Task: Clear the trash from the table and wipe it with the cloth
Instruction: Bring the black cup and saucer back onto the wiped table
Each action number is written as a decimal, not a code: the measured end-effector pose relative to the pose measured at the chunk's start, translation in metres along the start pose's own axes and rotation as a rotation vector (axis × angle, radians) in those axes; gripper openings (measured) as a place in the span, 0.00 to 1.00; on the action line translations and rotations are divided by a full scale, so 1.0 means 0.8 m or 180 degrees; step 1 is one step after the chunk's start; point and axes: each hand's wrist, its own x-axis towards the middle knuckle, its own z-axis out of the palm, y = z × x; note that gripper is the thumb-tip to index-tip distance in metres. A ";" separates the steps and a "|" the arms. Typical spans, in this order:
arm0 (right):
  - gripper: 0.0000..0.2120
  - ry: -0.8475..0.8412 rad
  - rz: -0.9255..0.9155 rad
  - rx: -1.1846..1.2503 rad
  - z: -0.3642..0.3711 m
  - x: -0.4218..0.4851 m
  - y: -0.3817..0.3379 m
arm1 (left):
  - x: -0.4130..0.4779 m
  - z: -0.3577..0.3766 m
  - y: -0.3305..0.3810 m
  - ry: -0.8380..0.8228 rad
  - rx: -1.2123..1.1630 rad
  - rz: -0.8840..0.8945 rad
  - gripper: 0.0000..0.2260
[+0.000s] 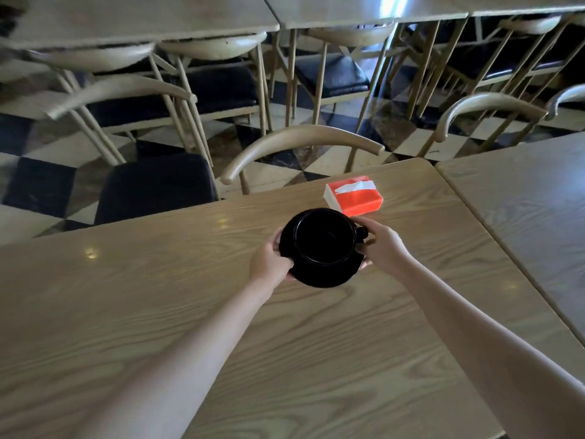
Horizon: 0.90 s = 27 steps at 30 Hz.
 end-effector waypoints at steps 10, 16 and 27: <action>0.31 -0.0573 -0.0651 0.0284 0.201 -0.020 -0.138 | -0.065 -0.238 -0.028 0.1027 -0.0124 0.0116 0.33; 0.30 -0.1056 -0.0762 0.0275 0.345 -0.036 -0.201 | -0.099 -0.379 -0.066 0.1438 -0.0047 -0.0132 0.32; 0.26 -0.1694 -0.0503 0.0048 0.557 -0.060 -0.259 | -0.121 -0.561 -0.163 0.1670 -0.0477 -0.0603 0.33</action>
